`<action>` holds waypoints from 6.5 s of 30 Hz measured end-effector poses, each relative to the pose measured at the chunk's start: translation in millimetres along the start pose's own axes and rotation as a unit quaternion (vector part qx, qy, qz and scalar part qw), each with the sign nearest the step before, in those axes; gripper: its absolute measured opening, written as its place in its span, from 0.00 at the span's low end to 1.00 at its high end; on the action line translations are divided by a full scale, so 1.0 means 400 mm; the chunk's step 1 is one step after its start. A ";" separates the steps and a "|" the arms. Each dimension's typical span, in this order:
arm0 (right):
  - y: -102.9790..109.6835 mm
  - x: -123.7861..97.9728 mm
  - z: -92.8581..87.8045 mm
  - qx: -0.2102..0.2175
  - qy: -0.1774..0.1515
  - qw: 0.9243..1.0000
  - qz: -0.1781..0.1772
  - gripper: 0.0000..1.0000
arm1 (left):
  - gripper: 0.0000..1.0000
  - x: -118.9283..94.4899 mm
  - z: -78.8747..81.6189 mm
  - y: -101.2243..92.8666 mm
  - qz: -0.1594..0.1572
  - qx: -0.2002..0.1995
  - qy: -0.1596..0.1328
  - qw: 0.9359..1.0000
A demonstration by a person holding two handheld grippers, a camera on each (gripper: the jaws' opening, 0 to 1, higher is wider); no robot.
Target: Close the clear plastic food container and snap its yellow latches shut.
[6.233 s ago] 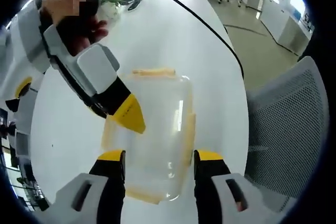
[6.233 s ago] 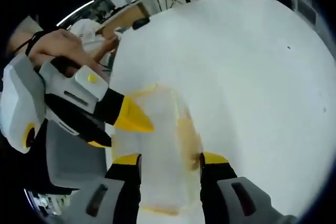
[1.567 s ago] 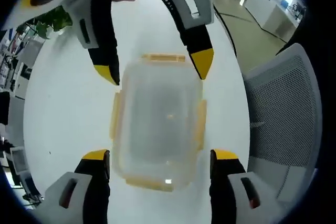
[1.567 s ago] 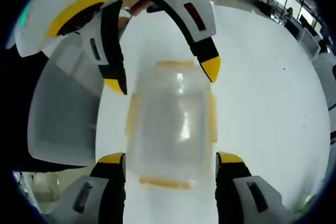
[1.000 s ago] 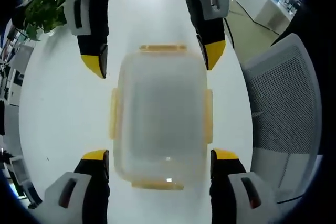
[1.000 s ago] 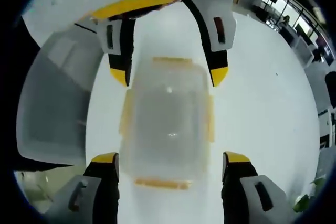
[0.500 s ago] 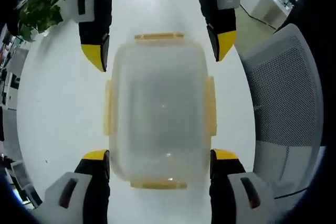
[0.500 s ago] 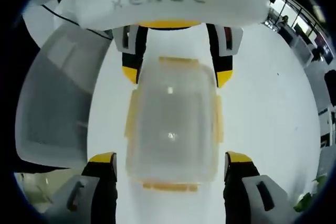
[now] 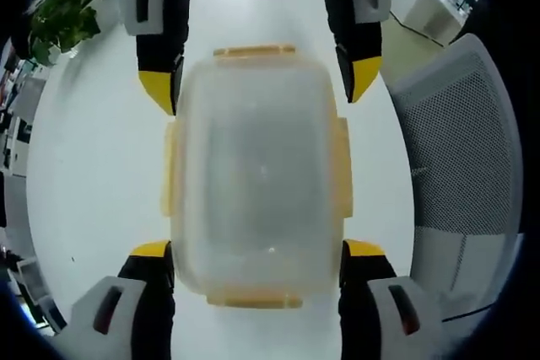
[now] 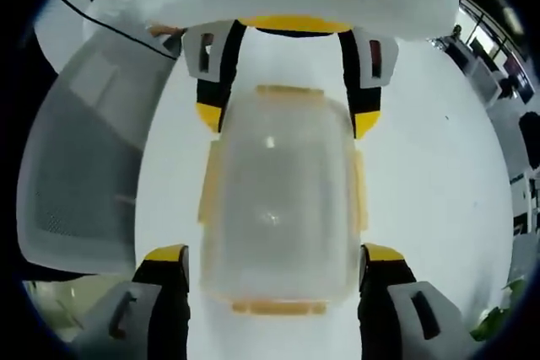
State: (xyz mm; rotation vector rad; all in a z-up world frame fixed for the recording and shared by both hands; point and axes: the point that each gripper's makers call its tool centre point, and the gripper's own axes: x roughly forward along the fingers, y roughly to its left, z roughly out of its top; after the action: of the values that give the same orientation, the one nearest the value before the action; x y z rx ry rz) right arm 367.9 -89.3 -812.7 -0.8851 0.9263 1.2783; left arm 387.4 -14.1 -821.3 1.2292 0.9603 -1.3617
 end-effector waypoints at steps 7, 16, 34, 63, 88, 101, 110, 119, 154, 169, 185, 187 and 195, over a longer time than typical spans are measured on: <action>-0.008 0.004 0.000 -0.003 -0.009 1.000 -0.004 0.78 | 0.84 0.015 -0.002 -0.006 0.004 -0.010 -0.001 1.000; -0.007 0.007 0.000 -0.011 -0.027 1.000 -0.002 0.77 | 0.83 0.014 0.000 -0.012 0.006 -0.029 -0.007 1.000; 0.002 0.009 0.002 -0.037 -0.019 0.999 0.003 0.77 | 0.83 0.015 -0.002 -0.027 0.008 -0.060 -0.008 0.998; 0.004 0.018 0.010 -0.037 -0.019 0.999 0.002 0.78 | 0.83 0.015 -0.008 -0.034 0.010 -0.065 -0.009 0.998; 0.025 0.043 0.061 -0.038 -0.022 0.999 0.002 0.79 | 0.83 0.006 -0.056 -0.062 0.012 -0.073 -0.014 0.997; 0.042 0.063 0.103 -0.039 -0.021 0.999 0.005 0.80 | 0.83 -0.003 -0.100 -0.082 0.012 -0.074 -0.010 0.997; 0.052 0.077 0.131 -0.035 -0.022 0.999 0.008 0.81 | 0.83 -0.007 -0.126 -0.093 0.011 -0.069 -0.011 0.997; 0.056 0.087 0.161 -0.035 -0.024 0.999 0.010 0.82 | 0.83 -0.013 -0.155 -0.097 0.011 -0.070 -0.017 0.997; 0.056 0.147 0.291 -0.036 -0.028 0.999 0.009 0.84 | 0.83 -0.038 -0.284 -0.112 0.010 -0.078 -0.026 0.997; 0.053 0.156 0.301 -0.031 -0.027 0.999 0.007 0.85 | 0.84 -0.039 -0.292 -0.109 0.008 -0.077 -0.026 0.997; 0.040 0.160 0.304 -0.030 -0.034 0.999 0.016 0.86 | 0.84 -0.037 -0.296 -0.095 0.002 -0.082 -0.030 0.996; 0.036 0.160 0.304 -0.030 -0.034 0.999 0.016 0.86 | 0.84 -0.036 -0.296 -0.092 0.002 -0.082 -0.028 0.996; 0.019 0.161 0.303 -0.030 -0.036 0.999 0.018 0.87 | 0.85 -0.035 -0.297 -0.076 0.002 -0.085 -0.033 0.996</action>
State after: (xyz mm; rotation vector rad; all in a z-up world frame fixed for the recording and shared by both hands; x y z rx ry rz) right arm 372.6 47.5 -826.4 -0.8670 0.8536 1.3668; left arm 377.3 108.7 -828.7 1.0516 1.0041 -1.2822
